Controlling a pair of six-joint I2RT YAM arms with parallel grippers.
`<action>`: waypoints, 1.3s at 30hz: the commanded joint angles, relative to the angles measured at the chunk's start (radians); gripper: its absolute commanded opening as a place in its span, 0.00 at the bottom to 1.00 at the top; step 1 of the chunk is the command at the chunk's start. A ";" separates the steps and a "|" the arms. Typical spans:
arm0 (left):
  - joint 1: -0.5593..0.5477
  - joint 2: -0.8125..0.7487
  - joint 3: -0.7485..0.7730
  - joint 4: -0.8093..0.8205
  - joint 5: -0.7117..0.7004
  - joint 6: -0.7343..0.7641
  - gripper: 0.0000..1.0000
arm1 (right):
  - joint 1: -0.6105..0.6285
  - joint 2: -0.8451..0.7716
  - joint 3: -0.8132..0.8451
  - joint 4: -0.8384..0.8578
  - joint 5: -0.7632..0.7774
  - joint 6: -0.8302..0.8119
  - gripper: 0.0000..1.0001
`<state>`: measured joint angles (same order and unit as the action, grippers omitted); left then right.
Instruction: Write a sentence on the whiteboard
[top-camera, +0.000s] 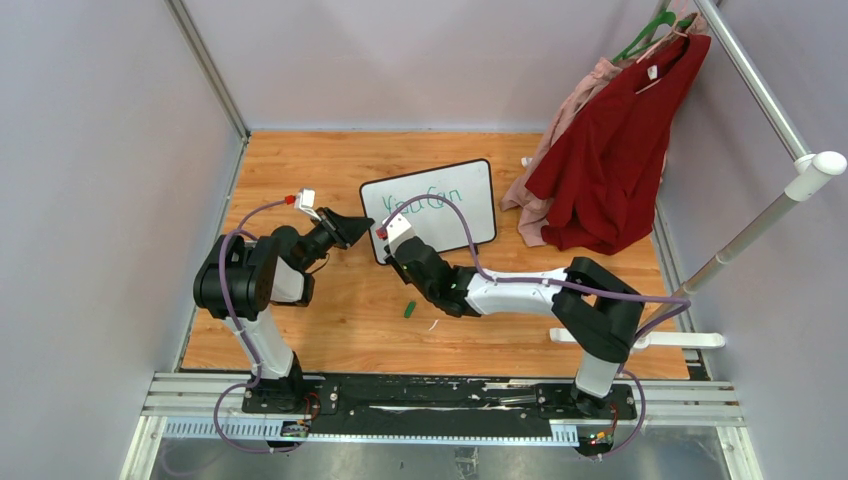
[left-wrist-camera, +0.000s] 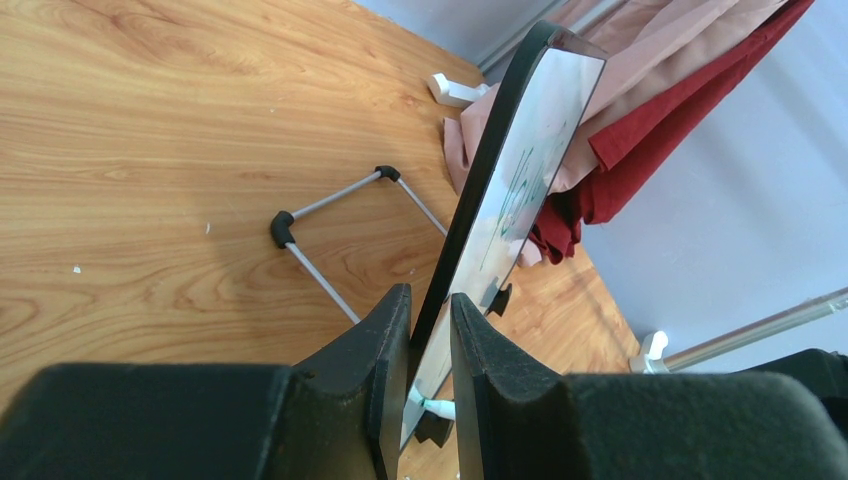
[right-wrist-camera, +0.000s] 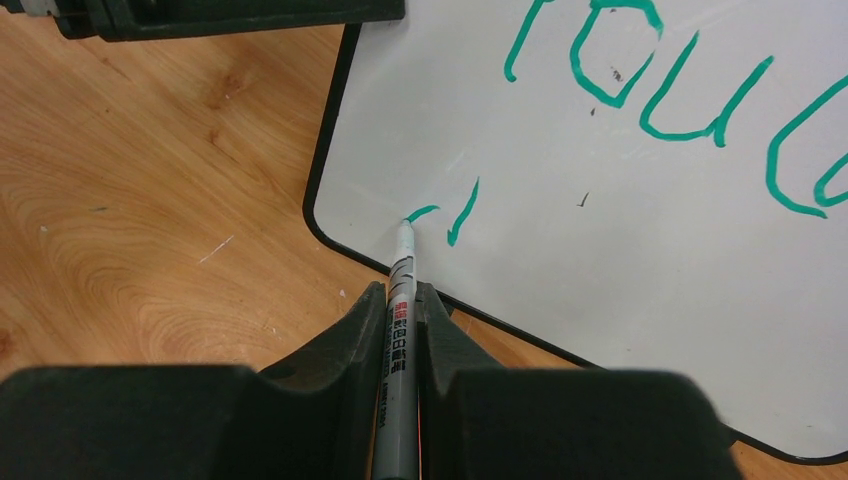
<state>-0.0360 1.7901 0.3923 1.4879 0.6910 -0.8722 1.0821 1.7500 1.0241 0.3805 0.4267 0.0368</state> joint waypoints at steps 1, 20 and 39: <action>-0.009 -0.024 0.005 0.054 0.008 0.002 0.26 | 0.007 0.022 0.019 -0.029 -0.007 0.011 0.00; -0.009 -0.027 0.002 0.054 0.010 0.002 0.25 | -0.032 -0.018 -0.009 -0.063 0.063 0.008 0.00; -0.010 -0.028 0.002 0.054 0.010 0.004 0.25 | -0.062 -0.023 0.057 -0.071 0.069 -0.029 0.00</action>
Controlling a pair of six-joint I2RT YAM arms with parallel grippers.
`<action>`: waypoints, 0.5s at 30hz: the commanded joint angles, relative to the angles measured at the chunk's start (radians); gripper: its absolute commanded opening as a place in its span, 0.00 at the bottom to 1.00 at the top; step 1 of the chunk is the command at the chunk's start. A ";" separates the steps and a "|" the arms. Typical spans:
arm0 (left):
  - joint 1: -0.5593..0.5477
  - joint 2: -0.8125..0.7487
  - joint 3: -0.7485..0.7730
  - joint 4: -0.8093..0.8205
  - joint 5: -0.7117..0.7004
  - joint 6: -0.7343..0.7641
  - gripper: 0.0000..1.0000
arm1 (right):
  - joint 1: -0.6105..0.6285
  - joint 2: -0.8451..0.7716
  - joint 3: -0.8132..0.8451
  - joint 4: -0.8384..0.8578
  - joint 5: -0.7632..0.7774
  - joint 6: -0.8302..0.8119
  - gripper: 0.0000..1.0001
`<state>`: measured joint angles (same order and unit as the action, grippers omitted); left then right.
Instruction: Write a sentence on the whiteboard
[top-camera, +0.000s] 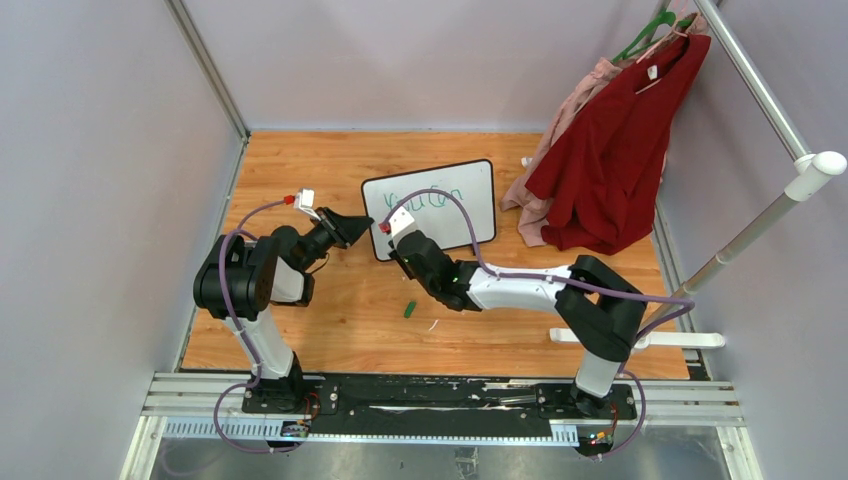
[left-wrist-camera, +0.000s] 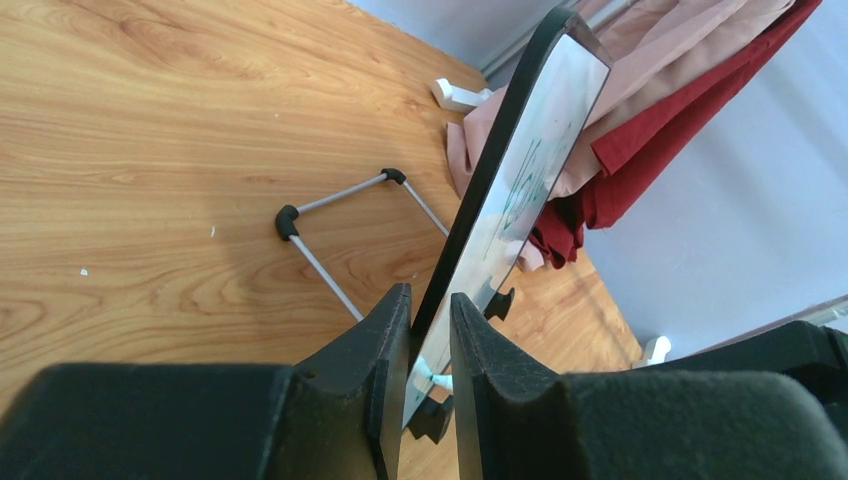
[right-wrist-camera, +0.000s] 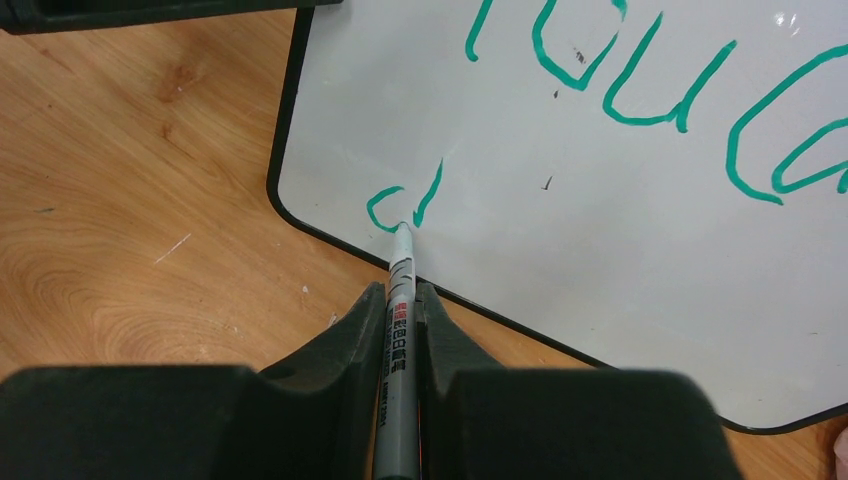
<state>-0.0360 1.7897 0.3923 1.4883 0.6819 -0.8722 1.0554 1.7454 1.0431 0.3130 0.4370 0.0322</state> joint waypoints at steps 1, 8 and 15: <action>-0.009 -0.027 0.002 0.055 0.018 0.004 0.25 | -0.037 -0.017 0.040 -0.003 0.057 -0.025 0.00; -0.009 -0.027 0.002 0.054 0.018 0.003 0.25 | -0.040 -0.027 0.037 -0.003 0.055 -0.026 0.00; -0.011 -0.028 0.002 0.053 0.018 0.002 0.25 | -0.038 -0.102 -0.022 0.014 0.011 -0.008 0.00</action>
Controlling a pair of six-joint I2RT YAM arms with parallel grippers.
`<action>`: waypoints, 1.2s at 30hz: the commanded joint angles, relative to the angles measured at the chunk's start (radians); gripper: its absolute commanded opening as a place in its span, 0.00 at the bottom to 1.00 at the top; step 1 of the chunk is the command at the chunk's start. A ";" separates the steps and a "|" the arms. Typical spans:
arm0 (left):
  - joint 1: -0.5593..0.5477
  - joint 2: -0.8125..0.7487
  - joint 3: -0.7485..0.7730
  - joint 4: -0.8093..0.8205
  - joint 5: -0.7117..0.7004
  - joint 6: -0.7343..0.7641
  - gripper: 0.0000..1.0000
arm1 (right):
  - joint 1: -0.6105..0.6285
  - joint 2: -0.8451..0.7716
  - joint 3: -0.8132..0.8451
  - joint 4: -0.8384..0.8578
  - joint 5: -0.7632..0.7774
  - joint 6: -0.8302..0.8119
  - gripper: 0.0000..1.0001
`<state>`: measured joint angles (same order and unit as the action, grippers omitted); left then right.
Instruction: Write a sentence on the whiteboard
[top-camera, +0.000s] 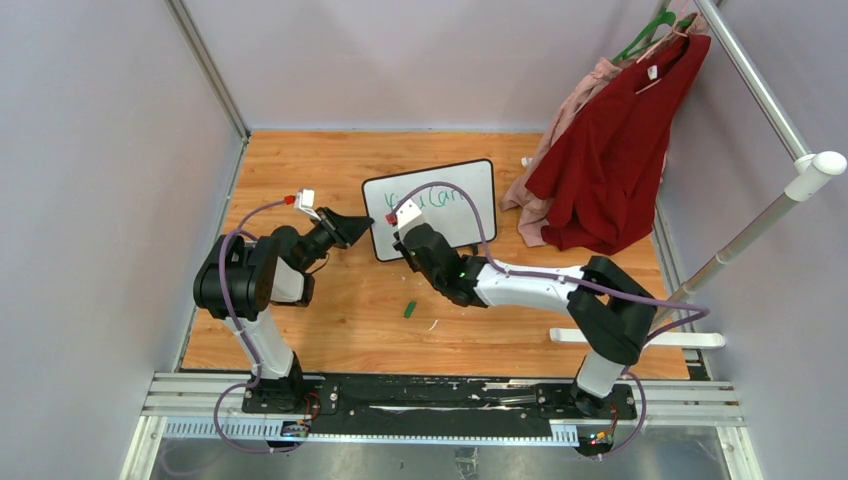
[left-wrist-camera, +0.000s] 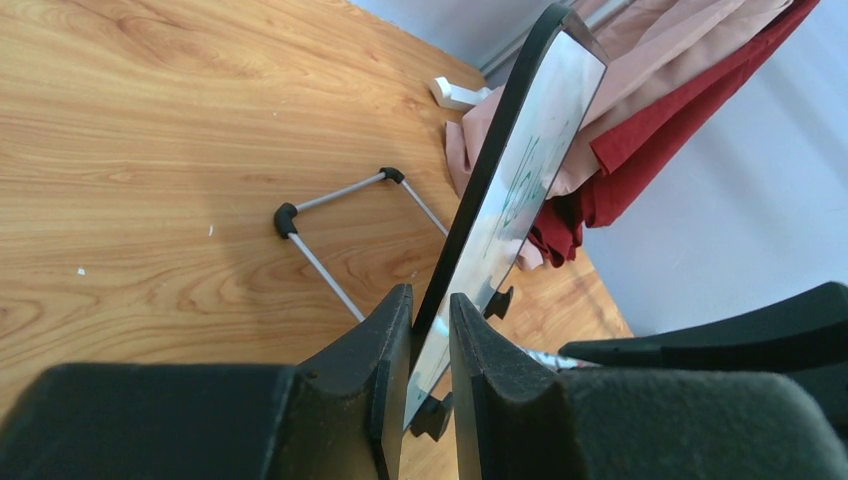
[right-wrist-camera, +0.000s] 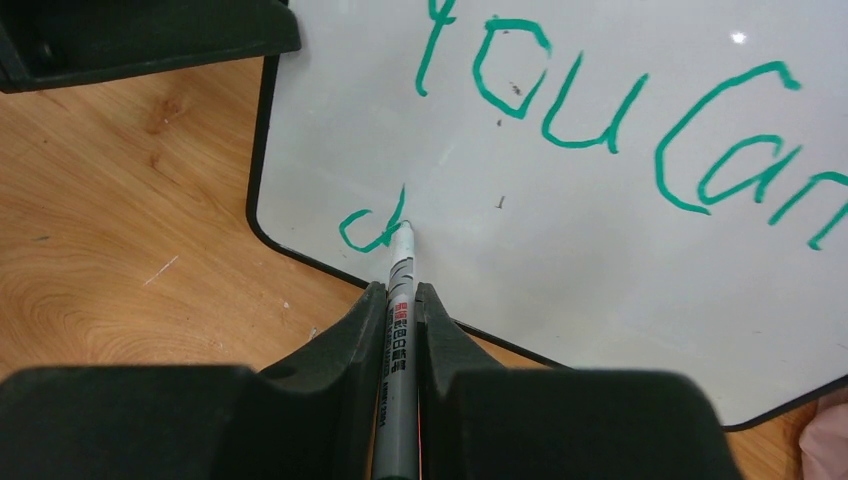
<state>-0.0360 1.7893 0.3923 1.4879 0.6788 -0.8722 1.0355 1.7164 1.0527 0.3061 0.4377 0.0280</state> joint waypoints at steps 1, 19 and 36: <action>-0.011 -0.028 0.002 0.055 0.021 0.002 0.25 | -0.019 -0.086 -0.044 0.027 0.004 -0.002 0.00; -0.013 -0.034 -0.003 0.054 0.018 0.006 0.26 | -0.017 -0.084 -0.049 0.046 -0.018 0.005 0.00; -0.014 -0.032 -0.003 0.055 0.019 0.007 0.26 | -0.026 -0.026 -0.028 0.022 0.003 0.016 0.00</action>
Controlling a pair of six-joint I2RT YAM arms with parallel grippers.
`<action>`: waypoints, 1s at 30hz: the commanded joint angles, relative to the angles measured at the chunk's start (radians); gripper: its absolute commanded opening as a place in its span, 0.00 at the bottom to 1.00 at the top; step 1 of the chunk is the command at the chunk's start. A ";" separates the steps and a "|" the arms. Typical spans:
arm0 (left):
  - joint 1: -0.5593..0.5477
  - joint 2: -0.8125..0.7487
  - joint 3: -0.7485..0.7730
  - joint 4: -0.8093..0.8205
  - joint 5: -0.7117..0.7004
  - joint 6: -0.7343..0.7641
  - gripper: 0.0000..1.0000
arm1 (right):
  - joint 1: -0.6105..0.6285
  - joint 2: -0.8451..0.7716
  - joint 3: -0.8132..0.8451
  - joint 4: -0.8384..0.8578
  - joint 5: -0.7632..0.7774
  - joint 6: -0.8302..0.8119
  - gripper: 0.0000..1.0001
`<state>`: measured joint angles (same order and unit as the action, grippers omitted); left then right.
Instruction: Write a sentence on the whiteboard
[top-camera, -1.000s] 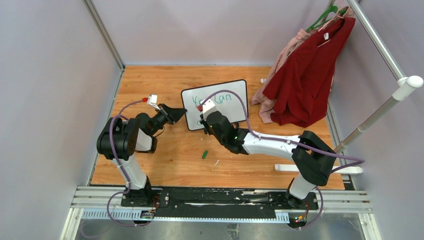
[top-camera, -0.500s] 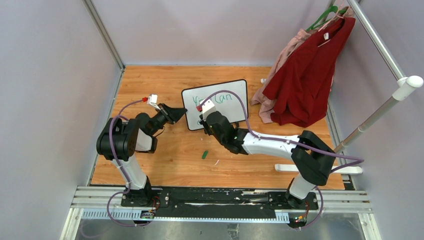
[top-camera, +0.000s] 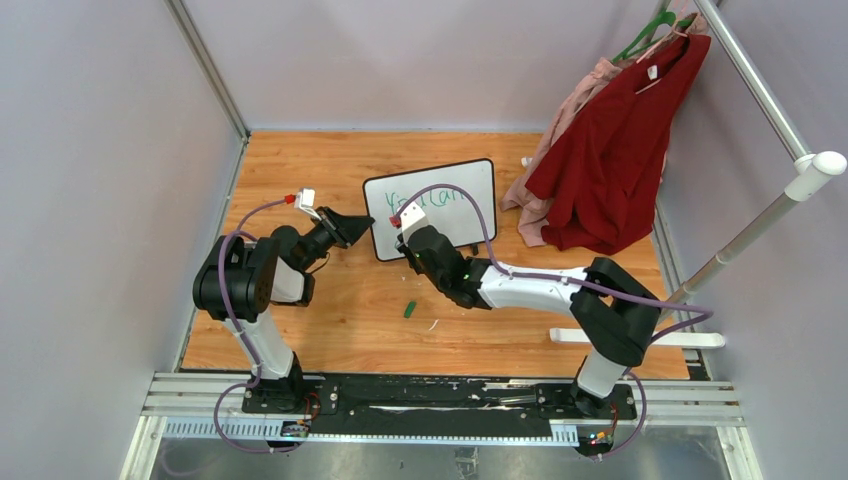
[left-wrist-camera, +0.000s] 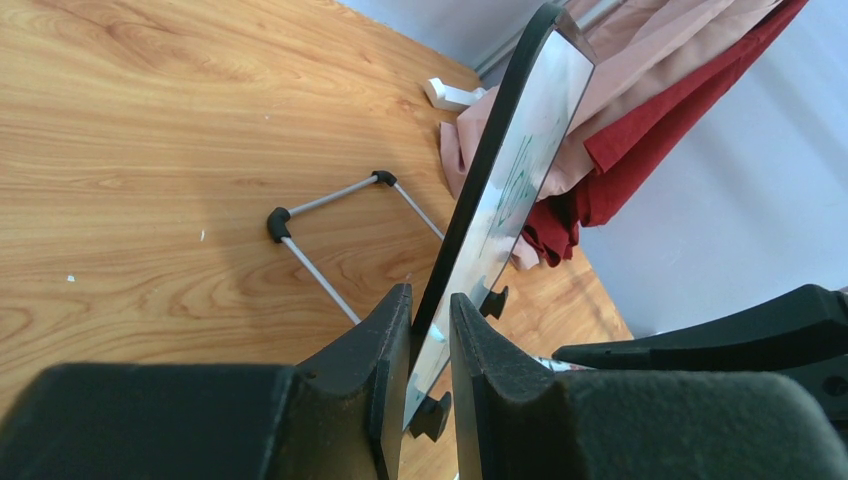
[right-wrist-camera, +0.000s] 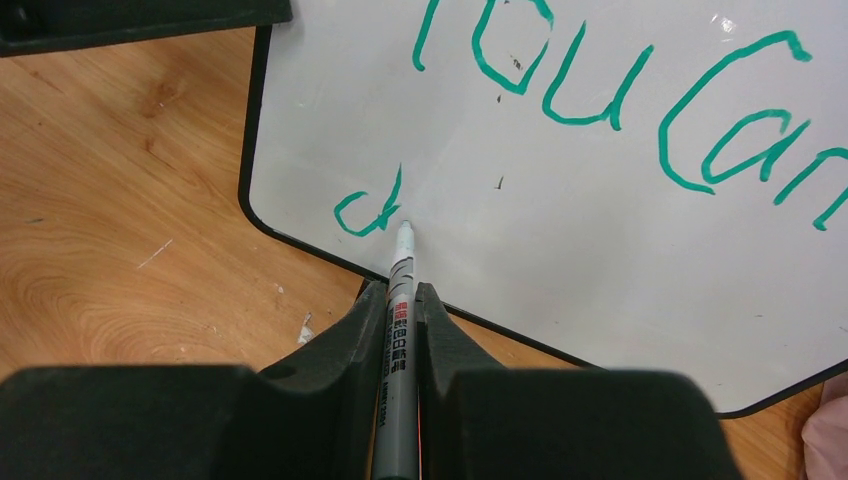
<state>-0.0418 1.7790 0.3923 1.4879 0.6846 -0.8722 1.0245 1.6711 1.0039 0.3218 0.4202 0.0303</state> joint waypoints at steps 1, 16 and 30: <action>-0.008 -0.021 -0.003 0.055 0.013 0.007 0.26 | -0.016 0.022 0.022 0.007 0.020 0.015 0.00; -0.008 -0.023 -0.003 0.054 0.015 0.006 0.26 | -0.029 0.017 -0.021 -0.013 0.033 0.035 0.00; -0.008 -0.022 -0.004 0.054 0.016 0.009 0.25 | -0.056 0.001 -0.018 -0.017 0.040 0.026 0.00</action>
<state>-0.0418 1.7790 0.3923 1.4868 0.6823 -0.8715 1.0027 1.6855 0.9825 0.3195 0.4187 0.0597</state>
